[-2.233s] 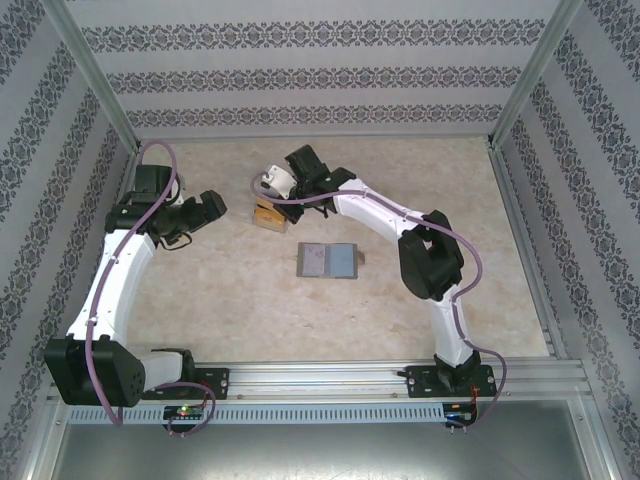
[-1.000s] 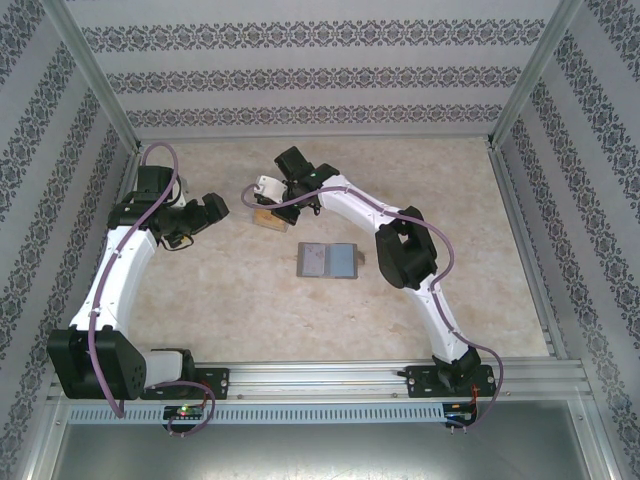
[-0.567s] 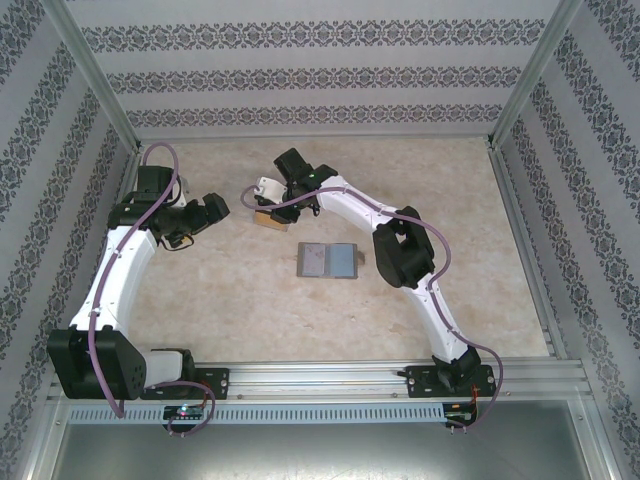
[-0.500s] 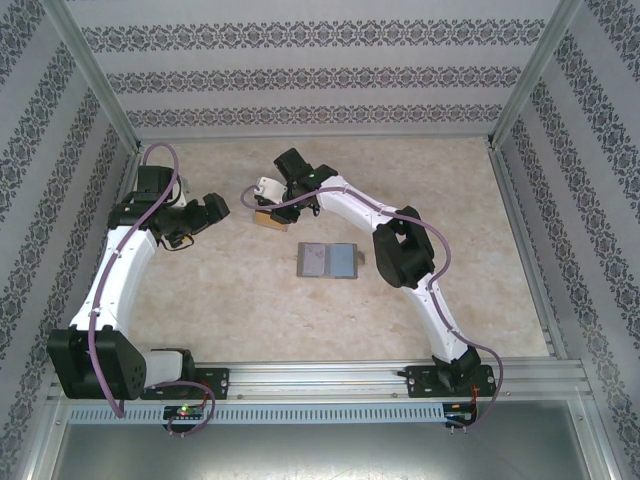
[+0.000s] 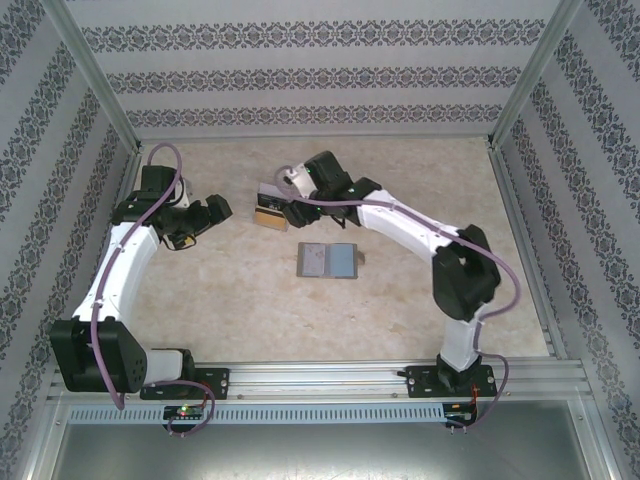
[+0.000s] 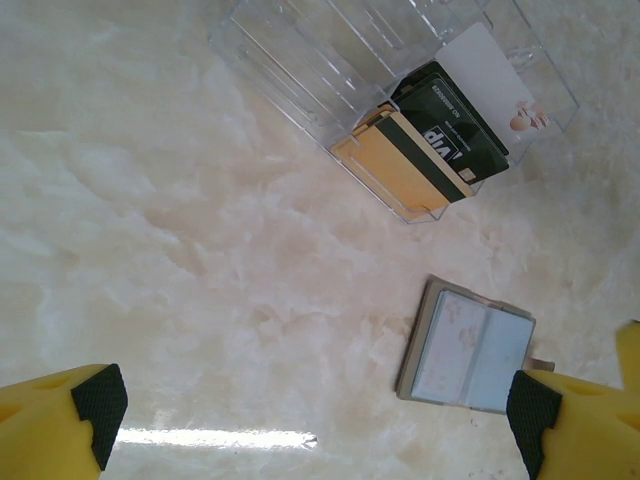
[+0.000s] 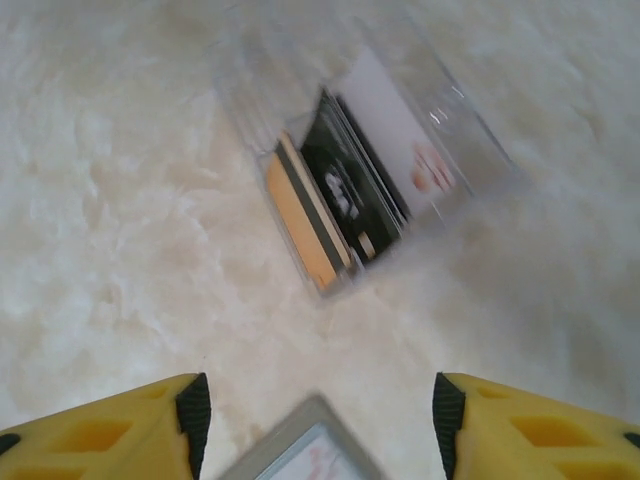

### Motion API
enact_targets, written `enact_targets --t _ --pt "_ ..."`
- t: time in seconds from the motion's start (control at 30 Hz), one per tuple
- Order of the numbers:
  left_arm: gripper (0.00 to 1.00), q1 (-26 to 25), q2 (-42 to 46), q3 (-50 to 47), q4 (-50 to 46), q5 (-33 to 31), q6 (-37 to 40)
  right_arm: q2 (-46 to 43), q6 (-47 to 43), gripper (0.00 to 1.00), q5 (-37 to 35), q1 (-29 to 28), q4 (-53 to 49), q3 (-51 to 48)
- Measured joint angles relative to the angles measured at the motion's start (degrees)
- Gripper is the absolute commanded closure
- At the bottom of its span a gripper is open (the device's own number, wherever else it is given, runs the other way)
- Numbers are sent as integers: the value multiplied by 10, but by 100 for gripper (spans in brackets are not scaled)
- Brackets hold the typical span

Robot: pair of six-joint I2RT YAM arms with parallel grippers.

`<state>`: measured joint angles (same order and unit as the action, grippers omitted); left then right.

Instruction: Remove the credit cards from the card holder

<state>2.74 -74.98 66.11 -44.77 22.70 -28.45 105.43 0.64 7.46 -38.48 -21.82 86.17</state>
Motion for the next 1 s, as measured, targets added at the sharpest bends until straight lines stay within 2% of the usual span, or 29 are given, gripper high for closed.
enact_targets --t 0.17,0.37,0.7,1.0 --pt "0 0 -12 -12 15 29 -3 -60 111 30 -12 5 28 -125" --pt "1 -15 -46 -15 48 66 -21 -63 176 30 -5 20 21 -197" --pt "3 -90 -76 -29 109 71 -84 -27 162 34 -6 22 8 -195" --pt "8 -158 -140 -38 165 68 -141 5 146 35 -32 7 -3 -194"
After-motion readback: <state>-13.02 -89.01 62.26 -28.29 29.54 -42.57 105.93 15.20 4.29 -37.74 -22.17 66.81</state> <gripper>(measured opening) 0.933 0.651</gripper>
